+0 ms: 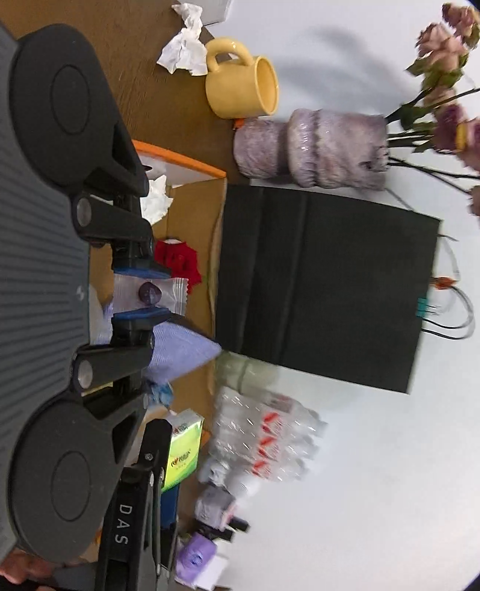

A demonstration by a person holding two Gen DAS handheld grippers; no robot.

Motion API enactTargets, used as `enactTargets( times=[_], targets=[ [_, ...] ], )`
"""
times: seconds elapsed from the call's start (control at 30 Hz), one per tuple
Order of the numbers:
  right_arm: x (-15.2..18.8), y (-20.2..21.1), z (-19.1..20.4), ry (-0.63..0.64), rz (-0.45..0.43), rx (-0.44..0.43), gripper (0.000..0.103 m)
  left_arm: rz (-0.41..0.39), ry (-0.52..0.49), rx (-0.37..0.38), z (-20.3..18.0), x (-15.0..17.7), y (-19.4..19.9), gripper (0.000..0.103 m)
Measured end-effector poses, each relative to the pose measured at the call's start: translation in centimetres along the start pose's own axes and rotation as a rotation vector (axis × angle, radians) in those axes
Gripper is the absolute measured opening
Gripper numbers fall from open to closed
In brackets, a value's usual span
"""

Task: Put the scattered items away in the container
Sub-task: 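Carry candy and tissue pack into the box and open both grippers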

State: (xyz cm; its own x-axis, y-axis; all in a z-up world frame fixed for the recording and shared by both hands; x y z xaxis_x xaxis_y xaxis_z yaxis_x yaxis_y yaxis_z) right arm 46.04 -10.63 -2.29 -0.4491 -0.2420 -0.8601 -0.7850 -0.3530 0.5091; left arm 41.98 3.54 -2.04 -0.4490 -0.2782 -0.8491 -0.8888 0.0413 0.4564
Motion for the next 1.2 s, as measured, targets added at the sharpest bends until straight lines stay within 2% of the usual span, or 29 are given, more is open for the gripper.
enactTargets(
  times=[0.07,0.1,0.13,0.2,0.27,0.43,0.6,0.87,1.2],
  targets=[
    [0.3,-1.1,-0.1,0.008,0.024,0.001,0.065,0.017,-0.001,-0.01,0.4,0.2,-1.0,0.02],
    [0.4,-1.4,-0.2,0.011,0.039,0.004,0.068,0.022,0.0,-0.013,0.6,0.1,-1.2,0.036],
    [0.5,-1.6,-0.3,0.012,0.051,0.009,0.08,0.031,0.004,-0.022,0.8,0.1,-1.4,0.073],
    [0.7,-1.4,-0.6,0.011,0.063,0.025,0.098,0.014,0.02,-0.076,1.4,0.0,-1.1,0.103],
    [0.5,-0.6,-0.7,0.002,0.061,0.033,0.101,-0.006,0.007,-0.116,1.8,-0.4,-0.5,0.103],
    [0.1,1.5,-0.9,-0.032,0.063,0.012,0.103,-0.002,0.01,-0.111,1.6,-0.7,1.3,0.103],
    [0.3,4.1,-0.4,-0.029,0.051,0.026,0.103,-0.015,-0.005,-0.102,0.5,-0.7,3.2,0.103],
    [2.0,9.7,0.9,-0.016,0.038,0.036,0.103,-0.044,-0.025,-0.075,-1.0,1.0,8.6,0.103],
    [4.0,15.8,2.9,0.0,0.032,0.039,0.103,-0.034,-0.049,-0.076,-1.7,3.4,14.1,0.103]
  ],
)
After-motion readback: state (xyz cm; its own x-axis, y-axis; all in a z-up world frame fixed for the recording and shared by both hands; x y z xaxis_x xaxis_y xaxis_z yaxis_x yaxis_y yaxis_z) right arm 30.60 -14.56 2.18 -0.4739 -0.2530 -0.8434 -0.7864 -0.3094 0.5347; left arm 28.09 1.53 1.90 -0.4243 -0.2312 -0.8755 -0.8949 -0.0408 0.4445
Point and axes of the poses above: each gripper's, at about its wrist camera, not at the fingertips, and y roughly against the way its jaws point, z to its left, x to its underside, the point moved 10 cm from there along -y, roughly the way its jaws point, and after that the axes turned 7 degrees about y, right-handed, at the moved point
